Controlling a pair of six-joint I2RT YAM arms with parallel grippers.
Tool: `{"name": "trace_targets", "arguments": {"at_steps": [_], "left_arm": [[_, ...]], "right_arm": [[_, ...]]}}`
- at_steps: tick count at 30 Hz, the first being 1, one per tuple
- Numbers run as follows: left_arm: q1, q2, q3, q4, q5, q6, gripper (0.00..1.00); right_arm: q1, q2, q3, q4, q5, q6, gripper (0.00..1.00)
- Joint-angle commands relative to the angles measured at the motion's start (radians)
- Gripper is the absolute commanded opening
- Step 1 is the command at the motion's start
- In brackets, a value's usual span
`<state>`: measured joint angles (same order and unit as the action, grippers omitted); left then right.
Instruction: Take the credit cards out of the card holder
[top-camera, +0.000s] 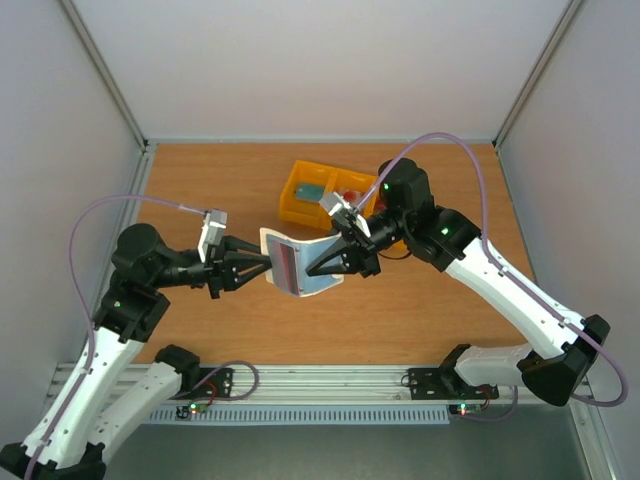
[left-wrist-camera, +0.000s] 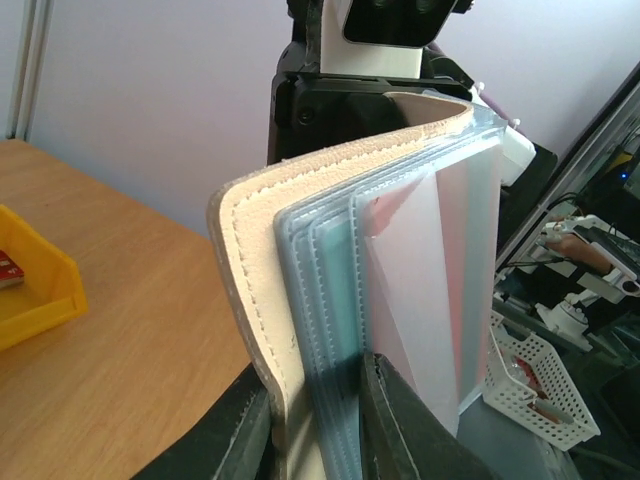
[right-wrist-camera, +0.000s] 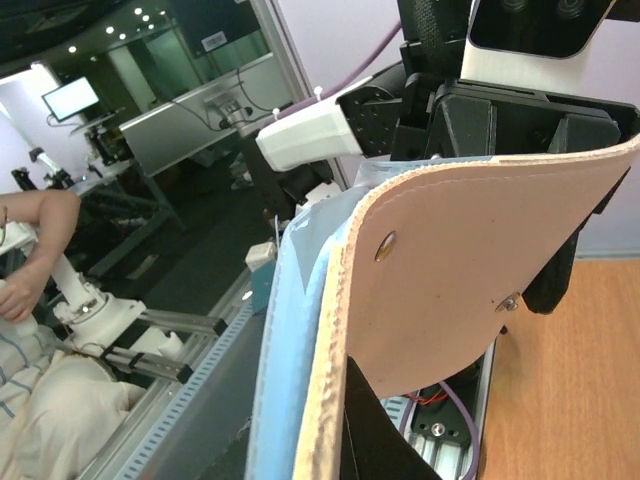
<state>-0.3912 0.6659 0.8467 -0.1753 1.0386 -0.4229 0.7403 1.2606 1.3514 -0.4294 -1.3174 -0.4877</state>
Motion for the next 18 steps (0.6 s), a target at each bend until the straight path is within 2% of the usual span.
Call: {"name": "trace_targets", "arguments": {"at_steps": [1, 4, 8, 18], "left_arm": [[-0.024, 0.002, -0.030, 0.044, -0.010, 0.004, 0.24], [-0.044, 0.005, -0.054, 0.102, -0.005, -0.018, 0.24], [-0.054, 0.008, -0.085, 0.259, 0.032, -0.095, 0.31], [-0.057, 0.018, -0.096, 0.348, 0.045, -0.243, 0.46]], "right_arm": [[0.013, 0.020, 0.029, 0.082, 0.031, 0.030, 0.01], [0.012, 0.032, 0.028, 0.120, 0.022, 0.054, 0.01], [0.013, 0.034, 0.018, 0.133, 0.033, 0.058, 0.01], [0.012, 0.061, 0.015, 0.110, 0.056, 0.014, 0.01]]}}
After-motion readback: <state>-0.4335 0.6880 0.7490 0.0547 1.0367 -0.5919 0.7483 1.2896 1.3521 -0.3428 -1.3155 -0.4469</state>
